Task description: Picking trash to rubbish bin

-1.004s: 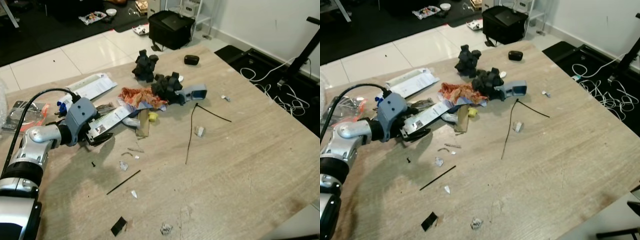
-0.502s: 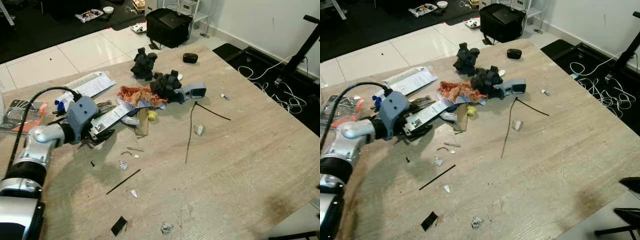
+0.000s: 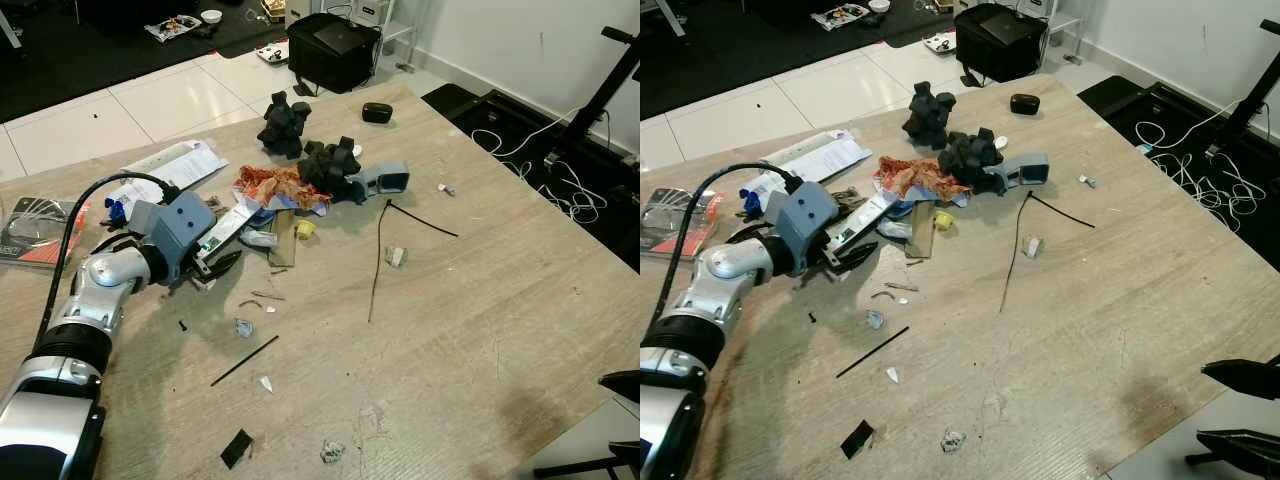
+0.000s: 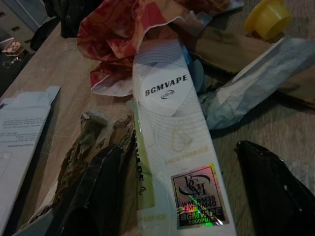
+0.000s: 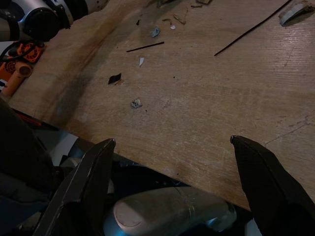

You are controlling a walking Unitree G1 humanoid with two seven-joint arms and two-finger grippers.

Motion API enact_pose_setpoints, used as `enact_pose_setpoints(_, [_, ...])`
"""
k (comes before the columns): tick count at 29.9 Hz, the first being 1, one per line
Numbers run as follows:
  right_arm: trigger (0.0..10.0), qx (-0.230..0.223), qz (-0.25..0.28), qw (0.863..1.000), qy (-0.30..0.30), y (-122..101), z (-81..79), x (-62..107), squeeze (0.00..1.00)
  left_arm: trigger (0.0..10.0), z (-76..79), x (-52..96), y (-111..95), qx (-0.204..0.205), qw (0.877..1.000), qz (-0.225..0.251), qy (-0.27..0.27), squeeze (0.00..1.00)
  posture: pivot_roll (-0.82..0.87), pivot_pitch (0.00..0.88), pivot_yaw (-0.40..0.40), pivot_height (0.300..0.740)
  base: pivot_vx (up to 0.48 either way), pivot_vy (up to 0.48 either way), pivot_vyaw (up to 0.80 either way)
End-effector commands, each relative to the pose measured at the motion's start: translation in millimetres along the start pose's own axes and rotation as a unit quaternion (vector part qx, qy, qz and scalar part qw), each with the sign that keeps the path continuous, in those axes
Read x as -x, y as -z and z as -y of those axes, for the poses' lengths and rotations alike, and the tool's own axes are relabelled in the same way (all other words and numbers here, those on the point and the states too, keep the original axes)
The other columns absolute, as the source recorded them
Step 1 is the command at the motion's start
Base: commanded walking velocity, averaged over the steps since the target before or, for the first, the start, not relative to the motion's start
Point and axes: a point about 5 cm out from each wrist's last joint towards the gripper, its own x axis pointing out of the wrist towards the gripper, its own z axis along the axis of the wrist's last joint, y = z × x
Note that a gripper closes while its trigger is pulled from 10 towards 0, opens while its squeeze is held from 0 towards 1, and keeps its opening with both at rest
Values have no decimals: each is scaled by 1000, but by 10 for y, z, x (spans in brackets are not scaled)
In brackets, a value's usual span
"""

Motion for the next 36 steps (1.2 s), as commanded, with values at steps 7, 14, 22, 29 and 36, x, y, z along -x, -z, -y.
enact_pose_setpoints(7, [10000,16,13,1000,-9,-84,-67,-31,0,3529,166,1,223,8,998,-53,28,0,-290,398,36,740,0,0,0])
enact_pose_setpoints(14, [10000,30,20,999,-16,-149,-68,-65,0,0,181,36,297,13,997,-71,28,0,-288,381,33,740,0,0,0])
enact_pose_setpoints(22, [10000,46,26,998,-22,-198,-57,-134,0,0,188,60,346,19,996,-82,27,0,-288,349,30,740,0,0,0])
enact_pose_setpoints(29, [10000,56,25,998,-24,-204,-50,-202,0,0,105,122,335,89,995,-46,0,0,-286,330,29,740,0,0,0])
enact_pose_setpoints(36, [10000,57,41,997,-33,-162,-40,-330,0,0,-54,413,427,212,976,26,-30,0,-267,301,40,740,0,0,0])
